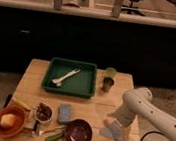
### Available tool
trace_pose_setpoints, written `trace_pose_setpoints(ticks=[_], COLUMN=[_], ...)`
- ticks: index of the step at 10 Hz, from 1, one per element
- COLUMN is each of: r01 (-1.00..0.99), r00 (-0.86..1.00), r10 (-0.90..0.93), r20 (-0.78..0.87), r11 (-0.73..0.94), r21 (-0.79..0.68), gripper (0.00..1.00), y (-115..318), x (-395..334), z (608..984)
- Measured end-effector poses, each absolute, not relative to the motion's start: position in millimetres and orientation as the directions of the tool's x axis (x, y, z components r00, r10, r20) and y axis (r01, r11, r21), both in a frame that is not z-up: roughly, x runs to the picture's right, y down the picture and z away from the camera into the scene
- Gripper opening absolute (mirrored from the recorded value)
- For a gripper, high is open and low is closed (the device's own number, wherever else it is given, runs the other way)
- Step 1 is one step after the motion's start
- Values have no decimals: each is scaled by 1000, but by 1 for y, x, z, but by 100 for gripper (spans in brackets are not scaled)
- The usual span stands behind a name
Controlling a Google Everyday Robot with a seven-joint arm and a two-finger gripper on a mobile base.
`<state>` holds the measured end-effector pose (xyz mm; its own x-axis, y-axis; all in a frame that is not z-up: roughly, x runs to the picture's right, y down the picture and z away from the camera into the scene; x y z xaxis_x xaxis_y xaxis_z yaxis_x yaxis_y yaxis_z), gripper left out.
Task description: Place towel in table surface
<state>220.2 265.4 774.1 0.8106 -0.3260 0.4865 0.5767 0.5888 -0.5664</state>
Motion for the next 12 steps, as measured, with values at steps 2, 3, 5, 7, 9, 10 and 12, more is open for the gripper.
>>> trace_pose_setpoints(ticks=[2, 3, 5, 7, 9, 10, 12], r01=[583, 583, 582, 583, 583, 582, 583], r00=[806, 805, 805, 804, 804, 805, 804], r10=[-326, -323, -319, -319, -319, -318, -319], r20=[495, 497, 500, 501, 503, 502, 503], r11=[582, 583, 586, 588, 589, 590, 589], r21=[-567, -566, -563, -561, -559, -560, -559], gripper=[80, 80, 80, 80, 80, 80, 80], y=[265, 264, 262, 260, 259, 260, 259], x=[221, 222, 225, 227, 228, 229, 229], z=[775, 775, 775, 775, 775, 775, 775])
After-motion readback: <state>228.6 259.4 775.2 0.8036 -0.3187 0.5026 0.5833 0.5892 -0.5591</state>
